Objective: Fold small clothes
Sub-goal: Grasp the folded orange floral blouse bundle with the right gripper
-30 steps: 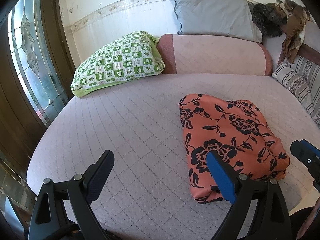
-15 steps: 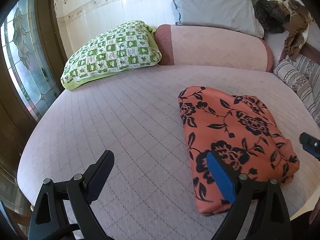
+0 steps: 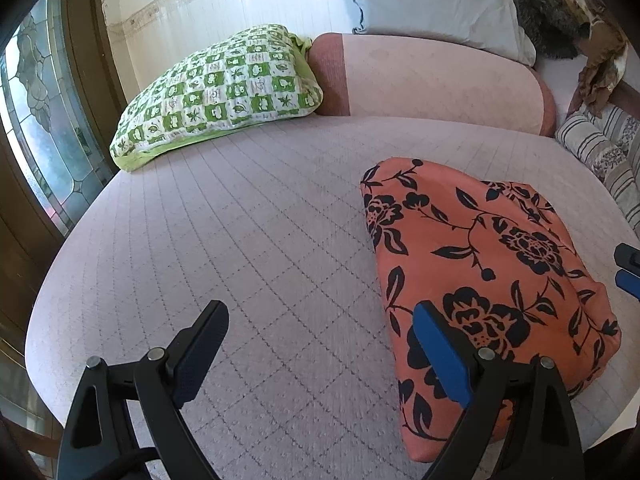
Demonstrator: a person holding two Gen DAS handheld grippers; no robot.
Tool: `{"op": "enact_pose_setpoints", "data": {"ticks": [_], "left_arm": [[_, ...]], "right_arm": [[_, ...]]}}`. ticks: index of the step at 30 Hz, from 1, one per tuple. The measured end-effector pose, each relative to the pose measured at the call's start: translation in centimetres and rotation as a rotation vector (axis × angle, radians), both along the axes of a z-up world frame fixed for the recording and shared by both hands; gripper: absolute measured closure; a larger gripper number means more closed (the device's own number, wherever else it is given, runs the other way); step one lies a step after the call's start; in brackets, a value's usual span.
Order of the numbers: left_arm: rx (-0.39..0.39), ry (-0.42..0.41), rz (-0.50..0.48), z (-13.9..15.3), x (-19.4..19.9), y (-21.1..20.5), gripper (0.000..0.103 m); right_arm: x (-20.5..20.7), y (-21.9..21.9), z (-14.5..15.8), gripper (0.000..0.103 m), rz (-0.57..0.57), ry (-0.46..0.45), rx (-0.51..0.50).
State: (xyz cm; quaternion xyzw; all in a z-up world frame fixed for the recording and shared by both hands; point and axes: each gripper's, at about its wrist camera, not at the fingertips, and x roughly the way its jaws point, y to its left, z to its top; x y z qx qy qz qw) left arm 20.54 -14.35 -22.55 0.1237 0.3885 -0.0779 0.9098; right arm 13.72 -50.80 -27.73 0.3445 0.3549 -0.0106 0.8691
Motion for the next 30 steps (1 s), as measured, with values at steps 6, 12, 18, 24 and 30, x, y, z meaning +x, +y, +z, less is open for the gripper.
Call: {"op": "enact_pose_setpoints", "data": {"ticks": [6, 12, 18, 24, 30], "left_arm": [[0.004, 0.012, -0.008, -0.7, 0.4, -0.3, 0.010], [-0.003, 0.029, -0.025, -0.9, 0.8, -0.4, 0.010], [-0.006, 0.043, -0.029, -1.2, 1.3, -0.6, 0.010], [-0.005, 0.053, -0.045, -1.3, 1.5, -1.2, 0.010], [-0.006, 0.061, -0.072, -1.4, 1.8, -2.0, 0.010]], "right_arm": [[0.9, -0.1, -0.7, 0.032, 0.028, 0.021, 0.035], [1.9, -0.3, -1.6, 0.032, 0.052, 0.047, 0.085], [2.5, -0.9, -2.3, 0.032, 0.054, 0.066, 0.114], [3.1, -0.9, -2.7, 0.032, 0.075, 0.076, 0.128], [4.0, -0.6, -3.2, 0.032, 0.102, 0.092, 0.147]]}}
